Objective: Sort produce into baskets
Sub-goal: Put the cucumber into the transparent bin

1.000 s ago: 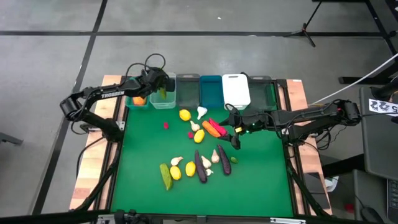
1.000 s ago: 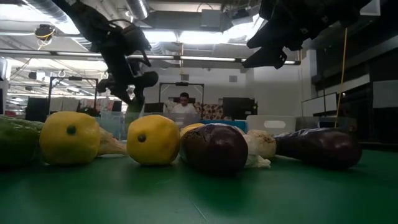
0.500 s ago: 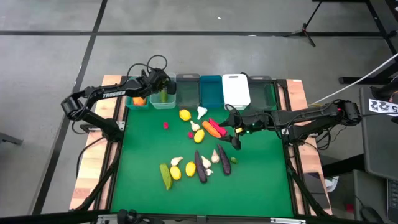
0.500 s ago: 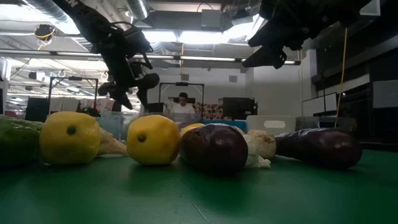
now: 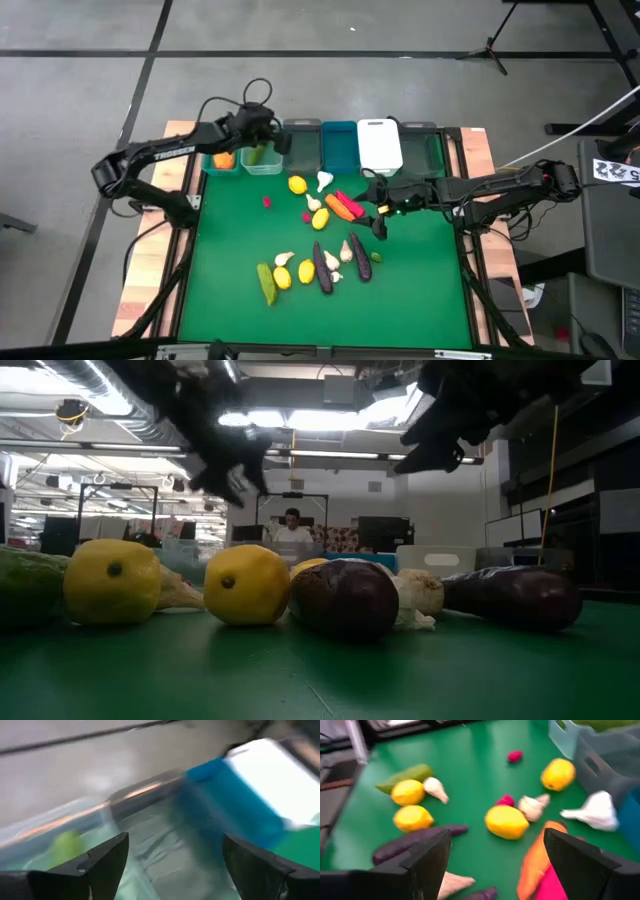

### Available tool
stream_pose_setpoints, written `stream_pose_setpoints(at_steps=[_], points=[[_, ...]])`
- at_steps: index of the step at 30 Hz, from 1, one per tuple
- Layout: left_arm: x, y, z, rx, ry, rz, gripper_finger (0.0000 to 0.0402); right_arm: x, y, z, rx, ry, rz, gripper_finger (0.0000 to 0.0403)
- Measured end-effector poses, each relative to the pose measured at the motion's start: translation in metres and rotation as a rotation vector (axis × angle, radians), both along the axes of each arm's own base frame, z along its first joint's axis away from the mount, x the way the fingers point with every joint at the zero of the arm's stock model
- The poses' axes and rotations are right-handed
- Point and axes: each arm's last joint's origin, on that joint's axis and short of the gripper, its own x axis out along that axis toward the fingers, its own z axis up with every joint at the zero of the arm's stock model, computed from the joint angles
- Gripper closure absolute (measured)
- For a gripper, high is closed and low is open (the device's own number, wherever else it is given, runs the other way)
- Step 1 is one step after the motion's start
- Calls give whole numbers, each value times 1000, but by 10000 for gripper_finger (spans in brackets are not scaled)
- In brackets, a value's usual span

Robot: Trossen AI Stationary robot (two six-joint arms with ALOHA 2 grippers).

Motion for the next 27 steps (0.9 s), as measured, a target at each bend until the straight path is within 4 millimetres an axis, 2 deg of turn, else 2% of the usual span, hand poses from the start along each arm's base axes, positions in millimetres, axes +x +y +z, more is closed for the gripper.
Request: stream_pose_setpoints(at_steps=[4, 8, 13, 15, 19, 23, 27], points=[[6, -33, 29, 88, -54, -210, 91, 4, 5, -10, -15, 47, 0, 84], [4, -82, 51, 123, -112, -438, 91, 13, 24, -24, -46, 76, 75, 84], [-6, -156, 58, 122, -68, -758, 91, 17, 39, -40, -68, 140, 114, 84], [-6, -184, 59, 117, -84, -826, 91, 18, 40, -43, -74, 149, 113, 84], [-7, -234, 49, 135, -31, -941, 91, 18, 39, -42, -74, 146, 106, 84], [-6, -276, 24, 156, 99, -1045, 91, 19, 39, -42, -73, 141, 105, 84], [0, -308, -5, 188, 233, -1170, 91, 19, 39, -43, -60, 145, 98, 84]])
